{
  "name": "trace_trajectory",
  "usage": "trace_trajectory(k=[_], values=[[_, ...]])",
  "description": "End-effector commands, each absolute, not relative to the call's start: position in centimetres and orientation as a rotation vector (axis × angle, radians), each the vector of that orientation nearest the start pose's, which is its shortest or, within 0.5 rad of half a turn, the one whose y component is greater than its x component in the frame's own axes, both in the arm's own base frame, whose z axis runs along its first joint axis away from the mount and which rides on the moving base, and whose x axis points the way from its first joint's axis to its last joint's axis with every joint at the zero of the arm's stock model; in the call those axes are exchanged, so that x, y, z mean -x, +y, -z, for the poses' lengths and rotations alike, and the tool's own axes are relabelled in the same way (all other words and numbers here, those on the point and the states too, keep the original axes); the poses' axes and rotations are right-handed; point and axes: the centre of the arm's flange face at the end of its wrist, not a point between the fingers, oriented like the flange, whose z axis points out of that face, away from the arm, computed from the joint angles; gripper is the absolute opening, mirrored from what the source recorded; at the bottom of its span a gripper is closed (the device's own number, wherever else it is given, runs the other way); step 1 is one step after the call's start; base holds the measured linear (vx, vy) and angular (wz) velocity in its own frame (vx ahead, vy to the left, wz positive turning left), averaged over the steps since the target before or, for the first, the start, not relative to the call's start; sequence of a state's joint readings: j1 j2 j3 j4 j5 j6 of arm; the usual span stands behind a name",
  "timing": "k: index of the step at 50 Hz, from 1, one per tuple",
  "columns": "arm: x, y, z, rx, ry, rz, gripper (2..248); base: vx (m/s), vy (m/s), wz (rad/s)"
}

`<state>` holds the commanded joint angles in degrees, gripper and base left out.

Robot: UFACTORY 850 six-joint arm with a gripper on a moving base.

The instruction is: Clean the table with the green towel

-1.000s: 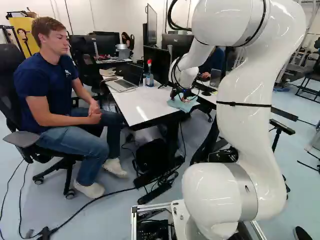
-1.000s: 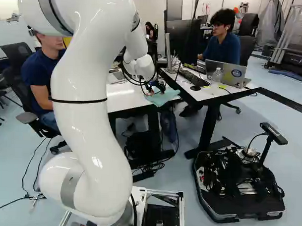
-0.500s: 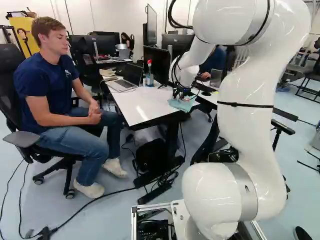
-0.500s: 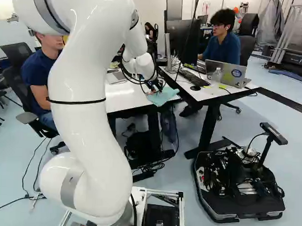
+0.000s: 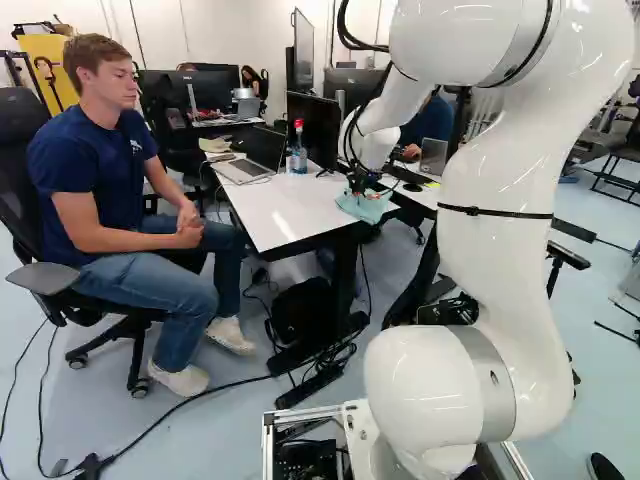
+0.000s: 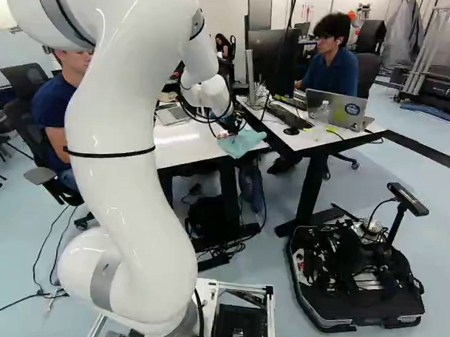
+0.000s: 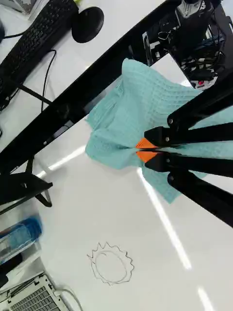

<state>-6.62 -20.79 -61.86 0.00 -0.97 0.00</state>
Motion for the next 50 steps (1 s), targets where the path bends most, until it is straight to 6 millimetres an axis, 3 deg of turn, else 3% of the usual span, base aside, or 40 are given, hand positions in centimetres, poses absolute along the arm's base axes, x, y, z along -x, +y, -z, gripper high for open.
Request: trace_trajectory(k=[26,50], values=[[-58.5,-6.7,-43.8,2.983,0.171,1.091,24,0.0,0.0,0.0],[-58.5,-3.0,-46.5,2.942,0.076,1.153,23,0.0,0.0,0.0]])
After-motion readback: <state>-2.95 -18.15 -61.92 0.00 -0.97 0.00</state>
